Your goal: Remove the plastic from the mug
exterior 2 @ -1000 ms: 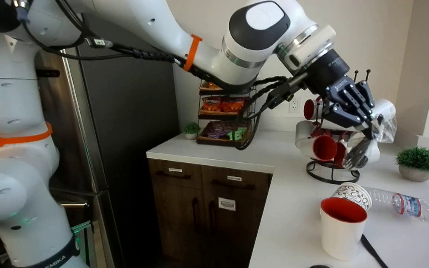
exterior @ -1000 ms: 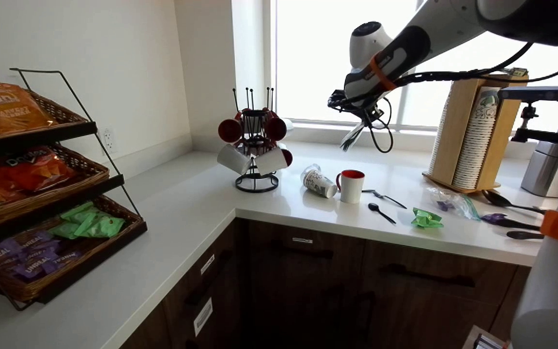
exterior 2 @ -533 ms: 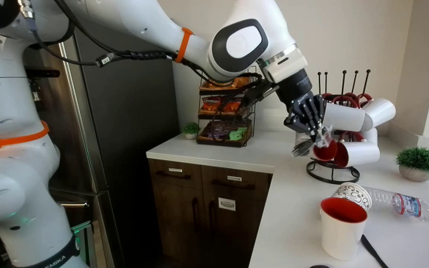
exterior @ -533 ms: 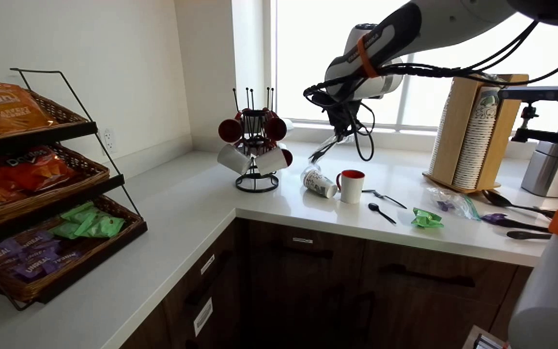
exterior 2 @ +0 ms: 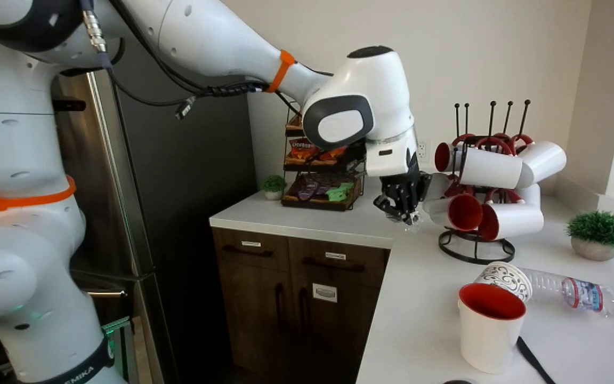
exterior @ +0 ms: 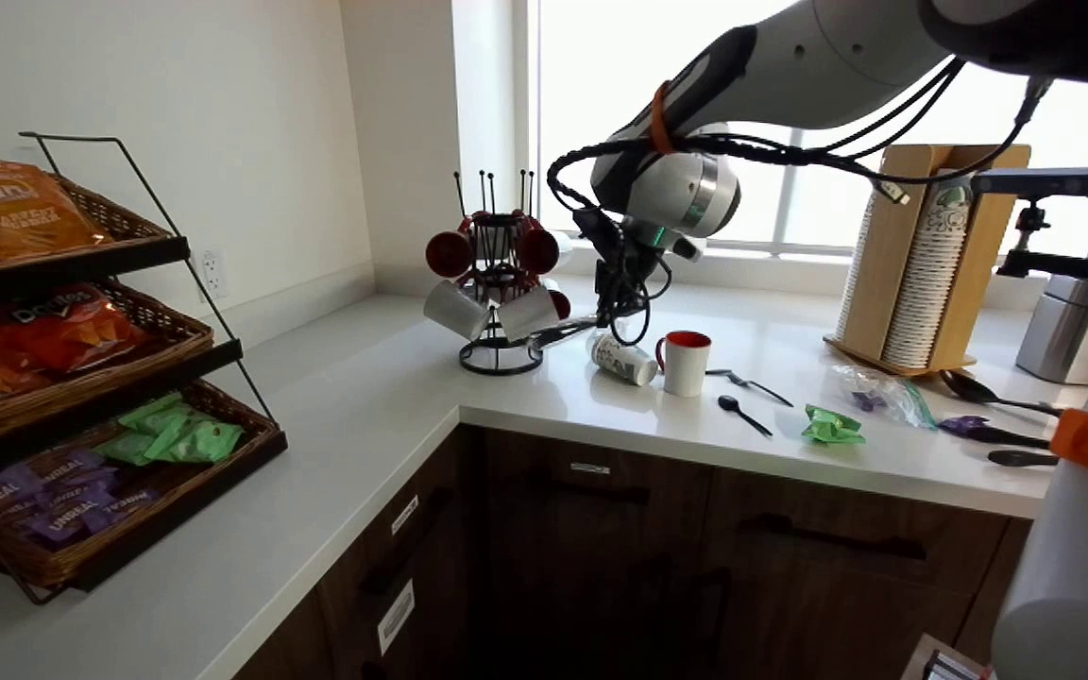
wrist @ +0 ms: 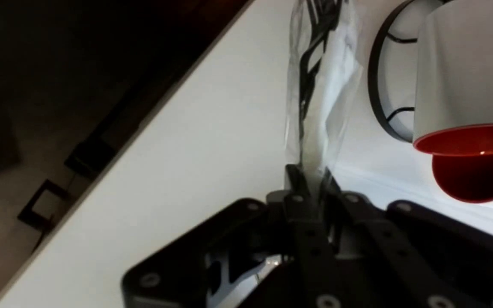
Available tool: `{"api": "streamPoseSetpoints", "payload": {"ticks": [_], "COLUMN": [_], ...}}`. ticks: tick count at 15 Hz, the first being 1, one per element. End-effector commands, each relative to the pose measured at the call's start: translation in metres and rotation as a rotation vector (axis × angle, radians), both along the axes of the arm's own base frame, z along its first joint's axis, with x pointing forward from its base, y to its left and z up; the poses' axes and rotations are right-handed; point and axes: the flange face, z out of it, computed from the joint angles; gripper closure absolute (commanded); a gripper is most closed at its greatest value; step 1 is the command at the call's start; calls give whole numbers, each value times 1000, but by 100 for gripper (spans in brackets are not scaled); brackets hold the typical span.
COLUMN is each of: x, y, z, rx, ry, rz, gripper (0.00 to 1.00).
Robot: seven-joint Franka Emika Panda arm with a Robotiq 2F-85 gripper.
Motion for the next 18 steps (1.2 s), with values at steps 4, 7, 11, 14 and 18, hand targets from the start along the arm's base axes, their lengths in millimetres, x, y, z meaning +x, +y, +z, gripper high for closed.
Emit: {"api": "streamPoseSetpoints", "payload": {"ticks": [4,7,11,14,18], "x": [17,24,29,29,27], "y": [-25,-39,-50,-51,-51], "z": [-61,-92,-123,-138,-150], "rx": [313,424,405,328,203], "ry": [-122,-185,-223,-207,-201], "rz": [-187,-282,-299,-257,-229], "gripper": [97,97,97,97,63]}}
